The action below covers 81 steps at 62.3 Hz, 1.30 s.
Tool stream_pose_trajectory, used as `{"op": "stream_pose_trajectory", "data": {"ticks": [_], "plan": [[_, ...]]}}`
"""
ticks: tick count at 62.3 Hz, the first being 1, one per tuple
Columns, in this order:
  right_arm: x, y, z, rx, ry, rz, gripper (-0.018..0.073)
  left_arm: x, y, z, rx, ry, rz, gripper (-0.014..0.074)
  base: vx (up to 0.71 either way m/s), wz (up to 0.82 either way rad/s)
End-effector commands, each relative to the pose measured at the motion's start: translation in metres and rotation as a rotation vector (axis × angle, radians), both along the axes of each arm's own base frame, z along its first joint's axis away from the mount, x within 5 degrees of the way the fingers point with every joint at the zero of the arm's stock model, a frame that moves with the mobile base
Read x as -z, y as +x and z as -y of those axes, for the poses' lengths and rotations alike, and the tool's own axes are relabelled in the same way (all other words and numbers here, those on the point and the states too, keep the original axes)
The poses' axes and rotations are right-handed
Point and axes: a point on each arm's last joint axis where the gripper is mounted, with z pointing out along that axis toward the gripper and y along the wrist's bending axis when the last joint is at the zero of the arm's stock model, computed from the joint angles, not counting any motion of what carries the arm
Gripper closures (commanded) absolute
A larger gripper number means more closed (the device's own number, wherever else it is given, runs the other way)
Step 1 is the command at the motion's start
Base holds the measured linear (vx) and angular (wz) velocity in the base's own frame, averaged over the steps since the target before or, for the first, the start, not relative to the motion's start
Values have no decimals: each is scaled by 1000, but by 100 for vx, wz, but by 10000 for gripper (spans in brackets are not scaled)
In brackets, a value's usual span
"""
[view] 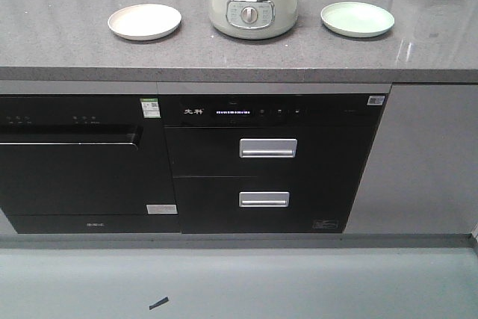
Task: Distribute corn equally
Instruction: 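Drive up to the counter edge facing the pot and plates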
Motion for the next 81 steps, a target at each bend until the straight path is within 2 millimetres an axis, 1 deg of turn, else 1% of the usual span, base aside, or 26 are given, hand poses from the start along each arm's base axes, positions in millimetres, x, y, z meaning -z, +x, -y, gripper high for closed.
{"op": "stream_pose_trajectory", "data": {"ticks": [1, 81], "plan": [[-4, -1, 0, 2, -12, 73, 564, -6, -1, -1, -10, -17, 79, 603, 4, 0], [-4, -1, 0, 2, -12, 73, 564, -6, -1, -1, -10, -17, 79, 603, 5, 1]]}}
